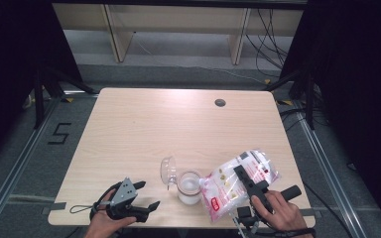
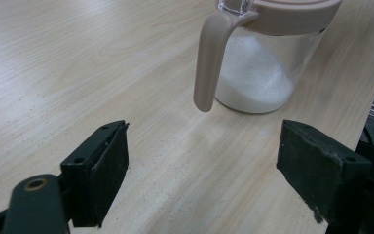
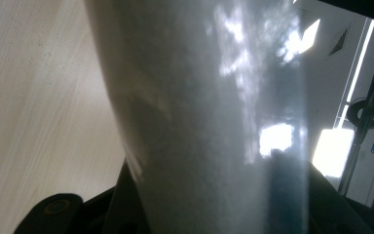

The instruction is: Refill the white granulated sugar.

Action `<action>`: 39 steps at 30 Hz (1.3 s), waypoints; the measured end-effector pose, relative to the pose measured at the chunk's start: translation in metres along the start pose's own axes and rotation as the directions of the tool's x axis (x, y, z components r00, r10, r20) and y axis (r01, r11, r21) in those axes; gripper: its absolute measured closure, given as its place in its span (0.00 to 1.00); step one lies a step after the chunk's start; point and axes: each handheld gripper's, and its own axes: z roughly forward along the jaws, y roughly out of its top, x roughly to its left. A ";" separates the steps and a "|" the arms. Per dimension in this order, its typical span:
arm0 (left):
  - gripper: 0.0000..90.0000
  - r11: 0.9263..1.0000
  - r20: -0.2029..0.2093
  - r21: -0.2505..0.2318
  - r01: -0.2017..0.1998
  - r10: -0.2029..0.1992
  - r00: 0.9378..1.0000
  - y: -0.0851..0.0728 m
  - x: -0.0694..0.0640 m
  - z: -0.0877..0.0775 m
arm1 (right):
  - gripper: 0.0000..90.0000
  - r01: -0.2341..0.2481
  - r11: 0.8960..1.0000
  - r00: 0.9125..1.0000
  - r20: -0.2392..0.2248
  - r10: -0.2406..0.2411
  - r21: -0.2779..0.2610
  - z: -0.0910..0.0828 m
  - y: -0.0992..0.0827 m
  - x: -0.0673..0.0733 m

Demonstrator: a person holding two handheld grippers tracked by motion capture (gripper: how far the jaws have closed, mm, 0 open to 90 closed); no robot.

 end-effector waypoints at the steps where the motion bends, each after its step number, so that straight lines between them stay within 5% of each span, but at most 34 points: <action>1: 0.21 1.000 0.000 0.000 0.003 -0.003 1.000 0.000 0.000 0.000 | 0.73 -0.007 1.000 1.000 -0.003 0.007 0.004 0.000 0.000 0.001; 39: 0.21 1.000 -0.001 -0.002 0.000 0.000 1.000 0.000 0.000 0.000 | 0.74 -0.012 1.000 1.000 0.011 0.012 -0.002 0.000 -0.001 0.000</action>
